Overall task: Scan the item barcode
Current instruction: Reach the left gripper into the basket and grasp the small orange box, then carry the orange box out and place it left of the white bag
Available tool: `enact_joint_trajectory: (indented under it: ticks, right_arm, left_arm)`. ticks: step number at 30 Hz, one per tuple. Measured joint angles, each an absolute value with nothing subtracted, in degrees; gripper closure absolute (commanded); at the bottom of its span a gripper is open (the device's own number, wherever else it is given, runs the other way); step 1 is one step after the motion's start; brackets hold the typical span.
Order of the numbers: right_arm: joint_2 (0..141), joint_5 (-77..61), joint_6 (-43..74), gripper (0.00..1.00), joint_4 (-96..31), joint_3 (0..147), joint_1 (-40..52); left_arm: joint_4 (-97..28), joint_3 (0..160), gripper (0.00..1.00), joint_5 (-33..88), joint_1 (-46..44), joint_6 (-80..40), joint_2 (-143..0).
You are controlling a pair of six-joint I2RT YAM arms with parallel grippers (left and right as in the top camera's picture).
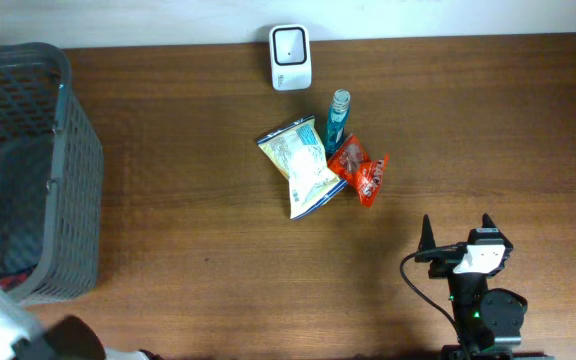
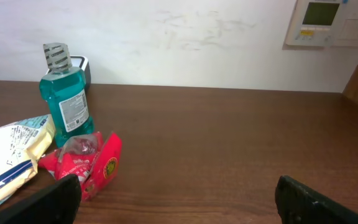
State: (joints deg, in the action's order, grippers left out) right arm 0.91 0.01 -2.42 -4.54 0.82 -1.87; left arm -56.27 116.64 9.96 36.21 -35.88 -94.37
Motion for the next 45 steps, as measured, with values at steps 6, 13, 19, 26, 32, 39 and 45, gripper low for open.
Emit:
enact_joint_trajectory:
  ticks: [6, 13, 19, 26, 32, 39, 45]
  right_arm:
    - [0.9, 0.0, -2.4, 0.02, -4.6, 0.8, -1.9]
    - [0.9, 0.0, -2.4, 0.02, -4.6, 0.8, -1.9]
    - [0.9, 0.0, -2.4, 0.02, -4.6, 0.8, -1.9]
    - [0.9, 0.0, -2.4, 0.02, -4.6, 0.8, -1.9]
    - [0.9, 0.0, -2.4, 0.02, -4.6, 0.8, -1.9]
    - [0.9, 0.0, -2.4, 0.02, -4.5, 0.8, -1.9]
    - [0.9, 0.0, -2.4, 0.02, -4.6, 0.8, -1.9]
  left_arm:
    - [-55.0, 116.9, 1.00, 18.9, 14.6, -35.9, -89.8]
    - [-61.7, 117.0, 1.00, 4.8, -9.5, -31.8, -100.5]
    - [-65.8, 116.9, 0.99, -12.5, -19.4, -30.9, -116.0]
    - [-66.0, 116.9, 0.80, -15.1, -25.7, -30.3, -128.5]
    - [-66.0, 116.9, 0.34, -15.4, -26.7, -30.0, -130.4]
    - [-77.8, 129.7, 0.34, -15.7, -25.7, -29.8, -130.9]
    - [-95.0, 161.1, 0.14, -15.7, -19.0, -29.8, -130.9]
